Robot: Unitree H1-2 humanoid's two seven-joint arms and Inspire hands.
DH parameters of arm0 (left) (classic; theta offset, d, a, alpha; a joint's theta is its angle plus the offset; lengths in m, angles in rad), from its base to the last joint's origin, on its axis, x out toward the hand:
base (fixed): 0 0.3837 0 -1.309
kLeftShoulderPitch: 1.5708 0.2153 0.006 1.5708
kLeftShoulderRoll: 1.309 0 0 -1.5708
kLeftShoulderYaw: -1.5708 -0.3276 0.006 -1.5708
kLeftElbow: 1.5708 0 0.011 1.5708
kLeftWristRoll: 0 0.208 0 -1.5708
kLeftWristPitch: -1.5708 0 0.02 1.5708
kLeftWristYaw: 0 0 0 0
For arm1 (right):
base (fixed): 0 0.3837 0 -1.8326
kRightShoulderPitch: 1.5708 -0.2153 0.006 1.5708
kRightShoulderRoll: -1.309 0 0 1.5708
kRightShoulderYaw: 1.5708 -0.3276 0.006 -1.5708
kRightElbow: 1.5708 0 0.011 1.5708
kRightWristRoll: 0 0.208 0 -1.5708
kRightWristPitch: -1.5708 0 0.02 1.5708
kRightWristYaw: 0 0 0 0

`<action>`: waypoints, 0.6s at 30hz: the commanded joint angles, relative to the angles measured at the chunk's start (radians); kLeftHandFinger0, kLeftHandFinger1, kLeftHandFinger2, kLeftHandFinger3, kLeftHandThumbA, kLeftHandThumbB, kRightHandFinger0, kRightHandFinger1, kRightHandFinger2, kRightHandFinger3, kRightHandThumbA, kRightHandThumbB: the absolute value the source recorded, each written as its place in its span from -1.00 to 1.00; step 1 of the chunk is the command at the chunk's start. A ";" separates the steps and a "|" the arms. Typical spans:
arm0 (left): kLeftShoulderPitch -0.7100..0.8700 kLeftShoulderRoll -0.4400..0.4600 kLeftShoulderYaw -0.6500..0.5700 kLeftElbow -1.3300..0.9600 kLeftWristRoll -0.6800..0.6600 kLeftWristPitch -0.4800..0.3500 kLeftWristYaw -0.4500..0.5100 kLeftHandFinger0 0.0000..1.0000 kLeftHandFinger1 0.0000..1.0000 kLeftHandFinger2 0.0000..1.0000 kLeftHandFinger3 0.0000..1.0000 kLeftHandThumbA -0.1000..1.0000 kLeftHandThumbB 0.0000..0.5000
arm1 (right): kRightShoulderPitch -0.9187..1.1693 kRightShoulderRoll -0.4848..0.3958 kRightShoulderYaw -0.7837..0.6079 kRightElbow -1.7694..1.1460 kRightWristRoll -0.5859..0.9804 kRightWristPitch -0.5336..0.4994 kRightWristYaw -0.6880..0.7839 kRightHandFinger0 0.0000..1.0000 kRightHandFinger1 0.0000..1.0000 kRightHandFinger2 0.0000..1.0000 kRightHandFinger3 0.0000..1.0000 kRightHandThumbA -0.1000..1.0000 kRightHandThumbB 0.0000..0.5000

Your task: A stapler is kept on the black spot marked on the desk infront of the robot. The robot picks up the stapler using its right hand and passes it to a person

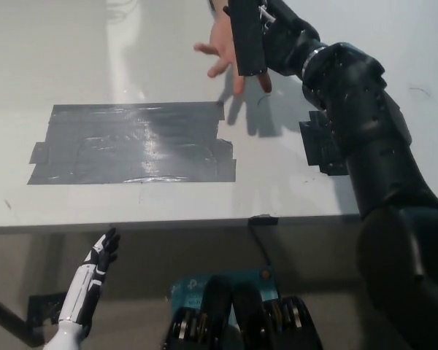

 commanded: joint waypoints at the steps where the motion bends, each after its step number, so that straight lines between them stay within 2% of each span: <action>1: -0.015 0.016 -0.010 -0.044 0.015 0.008 -0.011 1.00 1.00 1.00 1.00 1.00 1.00 | -0.127 -0.035 0.006 0.016 -0.025 -0.084 -0.008 -1.00 -0.67 0.26 0.57 -1.00 -0.48; 2: -0.017 0.016 -0.011 -0.044 0.016 0.006 -0.011 1.00 1.00 1.00 1.00 1.00 1.00 | -0.142 -0.044 0.014 0.041 -0.039 -0.107 -0.004 -1.00 -0.65 0.26 1.00 -1.00 -0.47; 6: -0.016 0.018 -0.013 -0.047 0.025 0.005 -0.010 1.00 1.00 1.00 1.00 1.00 1.00 | -0.169 -0.062 0.029 0.102 -0.070 -0.153 -0.001 -1.00 -0.63 0.34 1.00 -1.00 -0.51; 7: -0.015 0.018 -0.014 -0.047 0.022 0.004 -0.014 1.00 1.00 1.00 1.00 1.00 1.00 | -0.171 -0.066 0.043 0.118 -0.088 -0.174 -0.005 -1.00 -0.59 0.37 1.00 -1.00 -0.41; 8: -0.015 0.018 -0.014 -0.046 0.021 0.004 -0.015 1.00 1.00 1.00 1.00 1.00 1.00 | -0.174 -0.069 0.052 0.132 -0.101 -0.191 -0.005 -1.00 -0.58 0.39 1.00 -1.00 -0.38; 13: -0.016 0.017 -0.017 -0.052 0.031 0.012 -0.013 1.00 1.00 1.00 1.00 1.00 1.00 | -0.183 -0.074 0.061 0.165 -0.122 -0.243 -0.024 -1.00 -0.51 0.51 1.00 -1.00 -0.37; 14: -0.021 0.016 -0.018 -0.054 0.036 0.011 -0.011 1.00 1.00 1.00 1.00 1.00 1.00 | -0.194 -0.074 0.060 0.174 -0.132 -0.287 -0.059 -0.92 -0.35 0.64 1.00 -1.00 -0.08; 15: -0.023 0.016 -0.018 -0.055 0.037 0.010 -0.010 1.00 1.00 1.00 1.00 1.00 1.00 | -0.199 -0.075 0.061 0.178 -0.137 -0.300 -0.070 -0.83 -0.24 0.73 1.00 -0.99 0.02; 16: -0.025 0.017 -0.018 -0.055 0.038 0.010 -0.010 1.00 1.00 1.00 1.00 1.00 1.00 | -0.203 -0.076 0.061 0.182 -0.140 -0.308 -0.076 -0.82 -0.21 0.71 1.00 -0.98 0.06; 17: -0.027 0.017 -0.018 -0.055 0.041 0.011 -0.009 1.00 1.00 1.00 1.00 1.00 1.00 | -0.205 -0.082 0.085 0.188 -0.163 -0.310 -0.048 -0.09 0.51 1.00 1.00 -0.66 0.33; 18: -0.028 0.018 -0.020 -0.059 0.046 0.020 -0.009 1.00 1.00 1.00 1.00 1.00 1.00 | -0.191 -0.101 0.168 0.171 -0.224 -0.292 0.091 1.00 1.00 1.00 1.00 -0.11 0.14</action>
